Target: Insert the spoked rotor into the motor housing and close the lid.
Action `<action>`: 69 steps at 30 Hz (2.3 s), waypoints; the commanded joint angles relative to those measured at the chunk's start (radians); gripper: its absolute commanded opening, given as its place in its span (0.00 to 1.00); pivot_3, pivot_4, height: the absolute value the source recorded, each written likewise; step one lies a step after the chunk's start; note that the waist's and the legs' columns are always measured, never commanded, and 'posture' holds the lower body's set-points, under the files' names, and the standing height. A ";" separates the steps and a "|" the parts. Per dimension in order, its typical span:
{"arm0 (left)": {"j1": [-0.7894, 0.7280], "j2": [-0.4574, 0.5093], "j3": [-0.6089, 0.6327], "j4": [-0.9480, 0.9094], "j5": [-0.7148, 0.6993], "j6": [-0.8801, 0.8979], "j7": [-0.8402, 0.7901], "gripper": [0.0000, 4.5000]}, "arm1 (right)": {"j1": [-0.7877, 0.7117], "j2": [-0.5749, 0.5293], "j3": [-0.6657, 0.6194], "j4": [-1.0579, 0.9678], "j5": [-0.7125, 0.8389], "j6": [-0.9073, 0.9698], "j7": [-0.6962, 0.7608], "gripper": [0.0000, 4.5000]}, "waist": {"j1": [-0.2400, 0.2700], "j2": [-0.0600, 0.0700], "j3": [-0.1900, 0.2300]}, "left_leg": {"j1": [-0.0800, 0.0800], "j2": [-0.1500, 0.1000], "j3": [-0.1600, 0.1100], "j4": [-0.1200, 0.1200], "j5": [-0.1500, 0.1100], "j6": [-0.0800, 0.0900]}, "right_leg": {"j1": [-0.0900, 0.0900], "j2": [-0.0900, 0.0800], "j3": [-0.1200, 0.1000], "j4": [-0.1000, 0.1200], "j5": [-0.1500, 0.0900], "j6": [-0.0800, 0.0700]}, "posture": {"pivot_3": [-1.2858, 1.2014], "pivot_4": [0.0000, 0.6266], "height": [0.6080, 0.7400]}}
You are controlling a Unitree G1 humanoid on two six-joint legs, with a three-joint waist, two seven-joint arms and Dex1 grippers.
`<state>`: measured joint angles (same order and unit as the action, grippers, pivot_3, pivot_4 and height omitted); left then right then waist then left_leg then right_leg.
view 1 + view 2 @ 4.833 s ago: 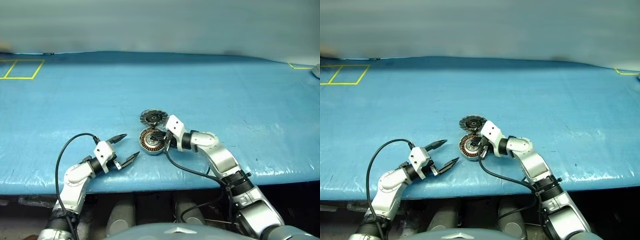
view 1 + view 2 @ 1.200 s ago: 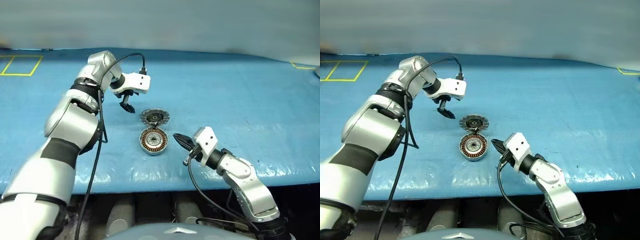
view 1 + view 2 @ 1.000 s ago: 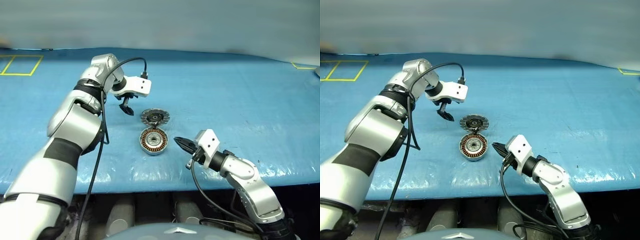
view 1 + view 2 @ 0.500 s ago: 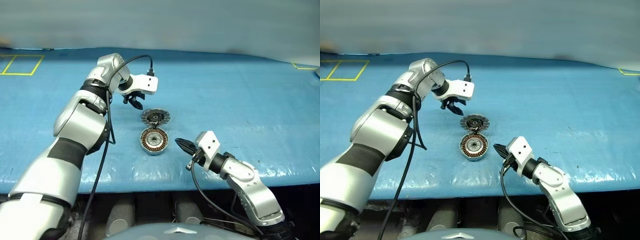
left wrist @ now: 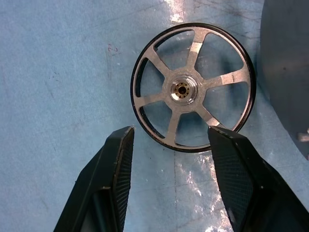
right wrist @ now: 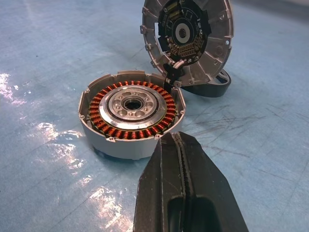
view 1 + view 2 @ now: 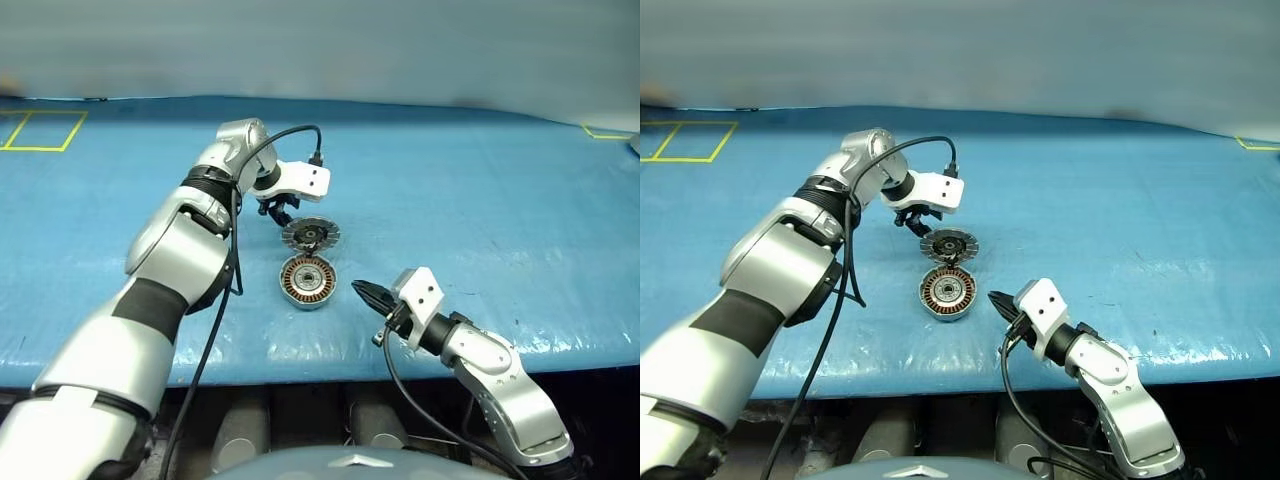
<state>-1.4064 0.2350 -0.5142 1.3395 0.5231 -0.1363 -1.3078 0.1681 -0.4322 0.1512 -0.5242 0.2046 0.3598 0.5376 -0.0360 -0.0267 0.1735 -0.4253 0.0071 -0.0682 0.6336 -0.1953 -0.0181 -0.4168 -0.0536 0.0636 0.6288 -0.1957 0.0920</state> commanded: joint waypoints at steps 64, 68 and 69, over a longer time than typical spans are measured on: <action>0.177 0.287 0.216 -0.046 -0.153 -0.161 0.029 0.01 | -0.077 0.037 -0.069 0.051 0.040 -0.061 -0.049 0.00 | -0.002 0.000 0.000 | 0.000 0.000 0.000 0.017 -0.001 0.002 | 0.001 0.000 0.001 0.014 0.000 -0.001 | 0.52 0.24 1.00; 0.288 0.367 0.294 -0.091 -0.240 -0.195 -0.010 0.01 | -0.063 0.054 -0.108 0.119 0.049 -0.144 -0.032 0.00 | -0.001 0.001 0.000 | 0.001 0.000 0.000 0.016 -0.001 0.002 | 0.001 0.000 0.001 0.014 -0.001 -0.002 | 0.52 0.24 1.00; 0.307 0.372 0.314 -0.103 -0.265 -0.193 -0.011 0.01 | -0.058 0.056 -0.112 0.129 0.049 -0.164 -0.025 0.00 | -0.001 0.001 0.000 | 0.001 0.000 0.000 0.016 -0.001 0.002 | 0.001 0.000 0.001 0.014 -0.001 -0.002 | 0.52 0.24 1.00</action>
<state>-1.0981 0.5945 -0.2431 1.2870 0.3113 -0.3150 -1.3106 0.1062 -0.3825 0.0651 -0.3908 0.2422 0.2473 0.5022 -0.0366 -0.0262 0.1732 -0.4245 0.0070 -0.0682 0.6497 -0.1967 -0.0157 -0.4155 -0.0535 0.0646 0.6429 -0.1963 0.0900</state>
